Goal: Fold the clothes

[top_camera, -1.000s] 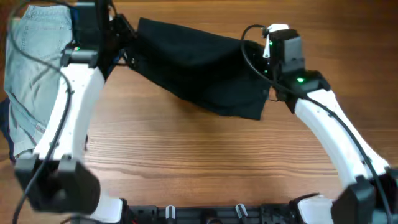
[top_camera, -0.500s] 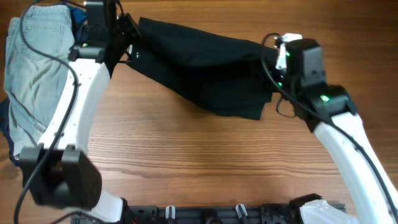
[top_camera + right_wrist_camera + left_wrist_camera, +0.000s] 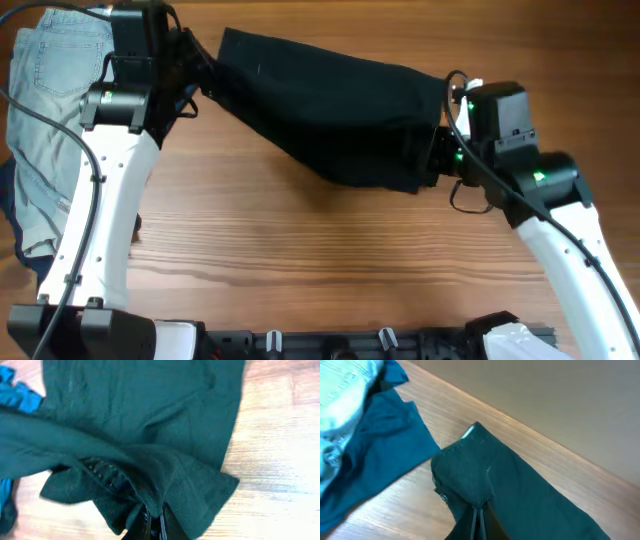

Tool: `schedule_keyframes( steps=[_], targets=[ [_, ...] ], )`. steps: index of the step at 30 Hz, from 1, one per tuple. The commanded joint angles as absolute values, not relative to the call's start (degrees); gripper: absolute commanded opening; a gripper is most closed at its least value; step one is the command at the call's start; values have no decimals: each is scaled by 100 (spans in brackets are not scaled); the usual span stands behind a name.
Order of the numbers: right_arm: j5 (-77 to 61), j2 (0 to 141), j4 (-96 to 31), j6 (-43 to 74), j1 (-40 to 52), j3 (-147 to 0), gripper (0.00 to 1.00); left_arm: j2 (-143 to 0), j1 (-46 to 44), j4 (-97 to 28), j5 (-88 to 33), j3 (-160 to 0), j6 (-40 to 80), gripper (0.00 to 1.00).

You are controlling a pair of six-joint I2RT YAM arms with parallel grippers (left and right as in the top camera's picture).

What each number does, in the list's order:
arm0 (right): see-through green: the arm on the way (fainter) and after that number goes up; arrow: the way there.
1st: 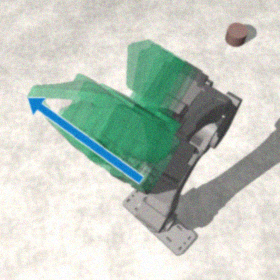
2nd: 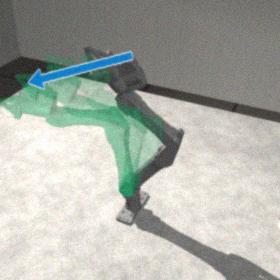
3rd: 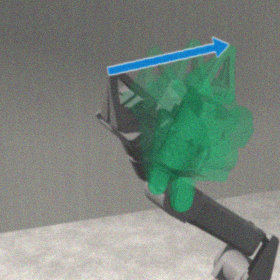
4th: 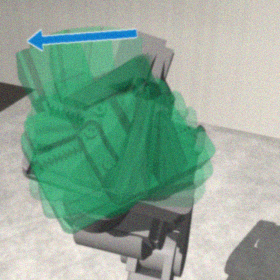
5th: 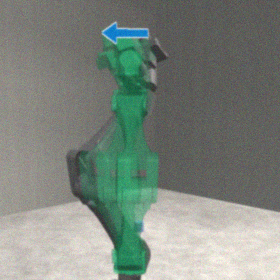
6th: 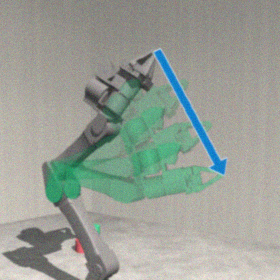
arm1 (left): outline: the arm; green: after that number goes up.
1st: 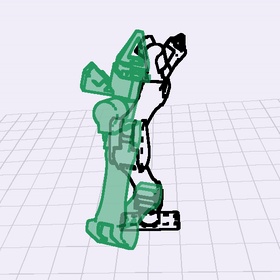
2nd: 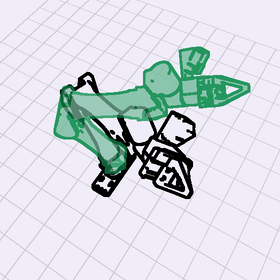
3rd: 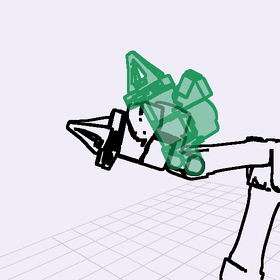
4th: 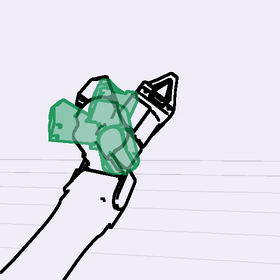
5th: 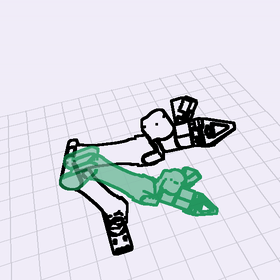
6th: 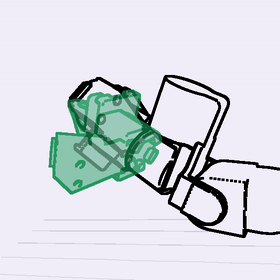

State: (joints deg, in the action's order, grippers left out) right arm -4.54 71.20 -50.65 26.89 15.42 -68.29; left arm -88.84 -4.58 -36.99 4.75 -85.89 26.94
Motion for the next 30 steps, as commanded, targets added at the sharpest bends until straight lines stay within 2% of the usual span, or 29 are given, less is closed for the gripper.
schedule_keyframes(
  steps=[1,11,14,15,16,17,18,19,20,21,22,24,27,29,30],
  targets=[
    [148,7634,-4705,2867,1511,-6890,4,-9168,-471,-3328,954,-8626,2727,4],
    [563,9166,-3151,2727,985,-6890,4,-10711,-550,-1448,926,-8626,2749,4],
    [558,9524,-2698,2696,864,-6890,4,-11089,-733,-840,928,-8626,2749,9],
    [561,9627,-2626,2700,864,-6890,4,-11192,-786,-701,930,-8626,2749,18],
    [563,9826,-2493,2716,864,-6890,4,-11323,-851,-499,930,-8626,2749,33],
    [585,9985,-2327,2718,860,-6890,4,-11459,-917,-235,930,-8626,2746,89],
    [637,10114,-2147,2724,858,-6890,7,-11522,-930,-89,930,-8626,2746,100],
    [803,10311,-1857,2794,858,-6890,24,-11572,-939,56,928,-8626,2746,100],
    [1068,10471,-1612,2963,838,-6890,47,-11574,-939,93,928,-8626,2746,100],
    [1164,10571,-1450,3039,788,-6890,64,-11572,-939,78,928,-8626,2746,100],
    [1162,10643,-1238,3037,648,-6890,76,-11572,-939,-34,928,-8626,2742,100],
    [1063,10645,-1109,2993,405,-6901,82,-11572,-939,-349,928,-8626,2727,100],
    [-169,10573,-1138,2220,21,-6976,83,-11561,-939,-1033,923,-8626,2727,100],
    [-786,10372,-1282,1850,16,-6976,77,-11507,-937,-1476,729,-8626,2724,100],
    [-1160,10237,-1417,1625,21,-6976,68,-11465,-939,-1780,668,-8626,2724,100]
  ],
)
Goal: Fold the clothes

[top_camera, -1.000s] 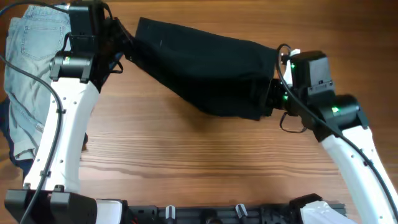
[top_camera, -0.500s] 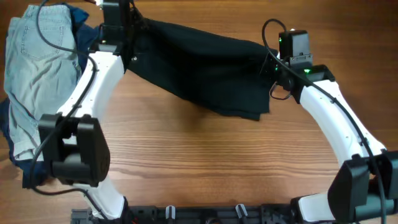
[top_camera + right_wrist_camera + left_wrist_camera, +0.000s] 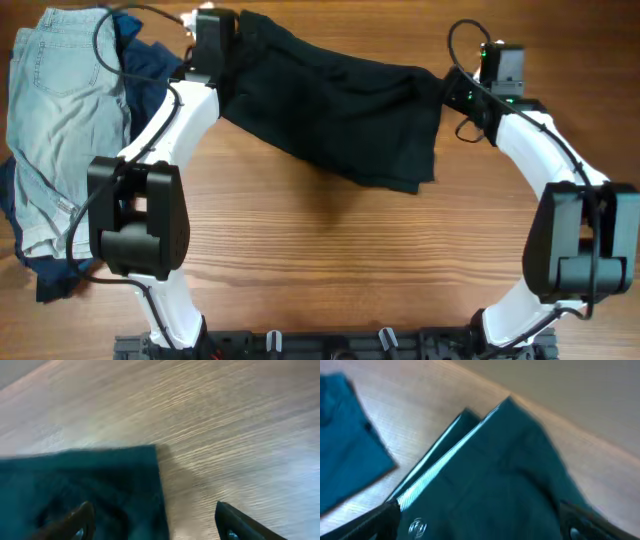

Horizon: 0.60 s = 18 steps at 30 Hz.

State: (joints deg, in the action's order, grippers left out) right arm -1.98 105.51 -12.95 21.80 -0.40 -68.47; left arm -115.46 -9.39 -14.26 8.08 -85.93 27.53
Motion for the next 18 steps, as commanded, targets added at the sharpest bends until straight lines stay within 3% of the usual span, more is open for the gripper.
schedule_keyframes(
  steps=[1,5,13,18],
  targets=[
    [-1330,10147,-1570,1476,36,-6976,64,-11463,-939,-2012,668,-8626,2727,99],
    [-906,10162,-2018,1035,154,-6969,61,-11465,-904,-2451,672,-8626,2724,95],
    [-1391,10914,-1730,1031,185,-6965,6,-11465,-906,-2451,672,-8626,2727,94],
    [-1772,10914,-1890,1236,554,-6965,4,-11465,-906,-2495,672,-8626,2727,92]
  ],
)
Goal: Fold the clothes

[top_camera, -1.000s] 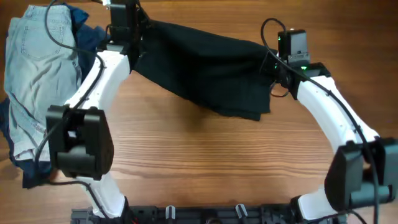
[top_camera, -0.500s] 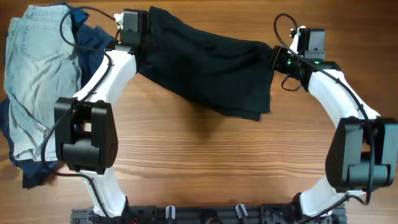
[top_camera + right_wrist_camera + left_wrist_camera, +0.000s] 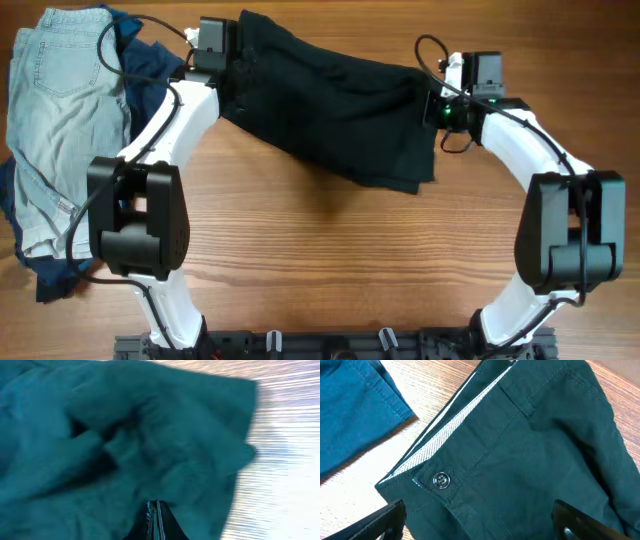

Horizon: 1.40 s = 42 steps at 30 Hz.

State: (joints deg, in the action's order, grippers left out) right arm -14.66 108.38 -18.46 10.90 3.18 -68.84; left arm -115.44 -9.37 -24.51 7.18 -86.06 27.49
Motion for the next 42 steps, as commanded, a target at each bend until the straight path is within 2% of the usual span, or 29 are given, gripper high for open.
schedule_keyframes(
  steps=[1,9,13,16,17,19,21,25,29,32,35,37,42],
  targets=[
    [-1734,10923,-1900,1264,690,-6965,4,-11465,-906,-2519,672,-8626,2727,91],
    [156,10930,-937,1500,545,-6965,4,-11465,-906,-2539,672,-8626,2727,91],
    [255,10932,-469,1503,-8,-6971,4,-11465,-906,-2650,670,-8626,2727,94],
    [-283,10901,-810,1496,-228,-7113,4,-11465,-904,-2797,672,-8626,2694,97],
    [-644,10842,-1079,1496,-250,-7223,10,-11437,-906,-2810,670,-8628,2567,97],
    [-1546,10641,-2005,1500,-248,-7579,33,-11301,-906,-2958,670,-8628,2530,98],
    [-2606,10348,-3002,1509,-246,-7758,49,-11236,-906,-3155,670,-8628,2263,98],
    [-3004,10265,-4165,1323,-165,-7756,50,-11327,-873,-3002,1055,-8626,1664,93],
    [-2788,10263,-4449,1052,314,-7756,50,-11410,-484,-2569,878,-8626,1494,98],
    [-2364,10274,-4244,1468,993,-7710,51,-11434,-167,-2860,381,-8626,1511,98],
    [-2095,10291,-3527,2016,1767,-7638,51,-11150,86,-2943,-473,-8628,1540,99],
    [-2080,10291,-3347,2119,1916,-7640,51,-11198,82,-2620,-790,-8626,1476,93],
    [-1988,10289,-3612,2058,1909,-7640,50,-11799,141,-2421,-768,-8626,1221,88]
  ],
)
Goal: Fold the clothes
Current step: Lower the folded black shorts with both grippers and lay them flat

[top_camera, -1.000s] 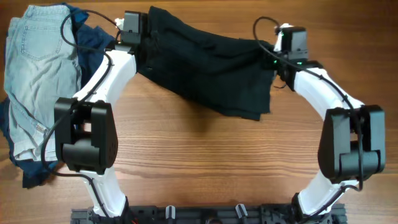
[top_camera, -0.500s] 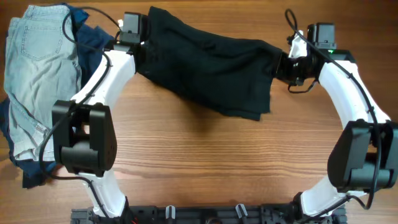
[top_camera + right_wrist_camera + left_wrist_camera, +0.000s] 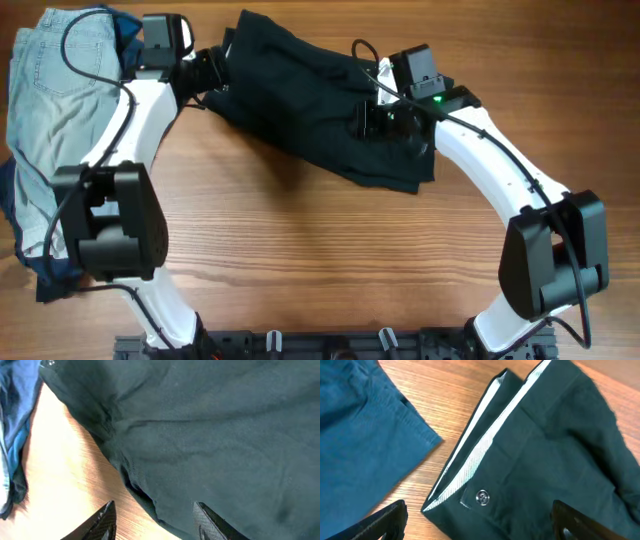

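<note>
A dark green-black pair of trousers (image 3: 310, 100) lies spread across the far middle of the table, its buttoned waistband (image 3: 482, 496) at the left end. Just left of the waistband end, my left gripper (image 3: 208, 72) hovers open; in the left wrist view the left gripper (image 3: 479, 507) has the button between its fingers (image 3: 387, 521). My right gripper (image 3: 365, 122) is open over the middle of the trousers. In the right wrist view the right gripper (image 3: 154, 505) straddles the trousers' near edge (image 3: 145, 495), holding nothing.
Light blue jeans (image 3: 55, 110) lie in a heap at the table's left, with dark blue cloth (image 3: 35, 270) under them; that blue cloth (image 3: 365, 435) reaches close to the waistband. Bare wood (image 3: 320, 260) fills the near half of the table.
My right gripper was shut at the trousers' right edge; now it is open and further left over their middle. The left gripper, still open, has shifted left to the waistband's end.
Both grippers were shut on the trousers, holding them stretched between them. Then both were open and the trousers lay flat at the far side. After that the right gripper was shut at the right edge. Now both are open over the lying trousers.
</note>
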Tool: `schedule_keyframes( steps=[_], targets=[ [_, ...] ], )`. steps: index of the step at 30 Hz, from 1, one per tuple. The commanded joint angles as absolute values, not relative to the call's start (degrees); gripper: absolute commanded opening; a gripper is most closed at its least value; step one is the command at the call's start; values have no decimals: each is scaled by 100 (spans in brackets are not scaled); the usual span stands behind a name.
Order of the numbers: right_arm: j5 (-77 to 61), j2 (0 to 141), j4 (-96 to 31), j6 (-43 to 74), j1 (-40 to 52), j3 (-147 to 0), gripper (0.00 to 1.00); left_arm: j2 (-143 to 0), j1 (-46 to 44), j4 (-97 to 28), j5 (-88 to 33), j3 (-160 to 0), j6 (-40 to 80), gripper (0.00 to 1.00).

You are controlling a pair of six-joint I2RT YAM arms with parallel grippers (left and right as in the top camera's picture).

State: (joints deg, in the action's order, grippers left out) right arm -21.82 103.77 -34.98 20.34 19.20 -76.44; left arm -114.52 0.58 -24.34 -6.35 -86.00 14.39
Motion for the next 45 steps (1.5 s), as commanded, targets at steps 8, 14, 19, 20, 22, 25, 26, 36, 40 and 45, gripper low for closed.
schedule_keyframes(
  steps=[8,14,19,20,22,25,26,36,40,45],
  targets=[
    [-1754,10289,-3935,1813,1806,-7640,50,-12304,134,-2265,-746,-8626,1068,71],
    [-1787,10289,-4034,1861,1625,-7642,45,-12317,-73,-2735,-742,-8626,1070,12],
    [-1798,10285,-4147,1804,1608,-7644,42,-12379,-158,-3267,-440,-8626,1116,4],
    [-1798,10285,-4156,1802,1608,-7644,42,-12379,-161,-3439,-438,-8626,1262,4],
    [-1793,10285,-4156,1800,1594,-7658,42,-12379,-161,-3859,-443,-8626,1662,4],
    [-1793,10285,-4141,1804,1411,-7666,42,-12379,-161,-4589,-445,-8626,2034,4],
    [-1752,10285,-4115,1813,1310,-7666,42,-12379,-158,-4759,-445,-8626,2112,4],
    [-987,10554,-3068,2460,908,-7649,37,-12366,-150,-5048,-495,-8626,2790,4],
    [-985,10833,-2888,2554,902,-7649,38,-12001,-193,-4615,-705,-8626,2722,45],
    [-985,11050,-2792,2569,895,-7649,42,-11203,-213,-4713,-832,-8626,2508,66]
  ],
)
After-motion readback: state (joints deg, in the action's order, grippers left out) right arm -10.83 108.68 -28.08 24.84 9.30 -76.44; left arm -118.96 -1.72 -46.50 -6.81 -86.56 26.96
